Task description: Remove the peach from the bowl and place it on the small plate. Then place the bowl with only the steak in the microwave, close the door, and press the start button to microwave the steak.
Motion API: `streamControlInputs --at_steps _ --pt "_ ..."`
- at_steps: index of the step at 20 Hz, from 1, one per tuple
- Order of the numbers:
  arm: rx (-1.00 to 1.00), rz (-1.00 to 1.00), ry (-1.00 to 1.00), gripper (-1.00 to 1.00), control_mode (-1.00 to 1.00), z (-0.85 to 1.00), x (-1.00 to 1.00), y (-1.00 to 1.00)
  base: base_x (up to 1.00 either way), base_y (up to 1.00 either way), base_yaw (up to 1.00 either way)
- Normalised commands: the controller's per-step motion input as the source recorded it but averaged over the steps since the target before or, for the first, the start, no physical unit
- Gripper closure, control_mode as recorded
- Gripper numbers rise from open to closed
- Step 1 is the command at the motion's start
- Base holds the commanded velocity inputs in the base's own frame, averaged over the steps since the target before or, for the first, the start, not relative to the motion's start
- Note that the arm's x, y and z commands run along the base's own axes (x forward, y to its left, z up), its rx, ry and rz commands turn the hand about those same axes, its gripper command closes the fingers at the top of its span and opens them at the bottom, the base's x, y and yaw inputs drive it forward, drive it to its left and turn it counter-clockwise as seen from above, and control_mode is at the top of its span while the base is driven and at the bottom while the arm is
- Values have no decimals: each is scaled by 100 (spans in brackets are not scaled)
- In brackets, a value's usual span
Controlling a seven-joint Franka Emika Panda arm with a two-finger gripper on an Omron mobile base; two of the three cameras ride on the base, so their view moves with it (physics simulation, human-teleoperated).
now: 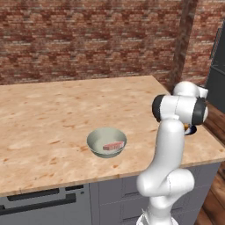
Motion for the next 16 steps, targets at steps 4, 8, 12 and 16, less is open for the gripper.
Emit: streamControlInputs --at_steps 4,8,12,16 --pt "0 0 11 100 -100 -36 47 -10 0 0 0" --pt "0 0 11 100 -100 -24 32 0 0 0 0" --pt "0 0 7 -100 -100 -19 9 5 0 0 0" --pt "0 0 0 -100 -100 0 0 24 0 0 0"
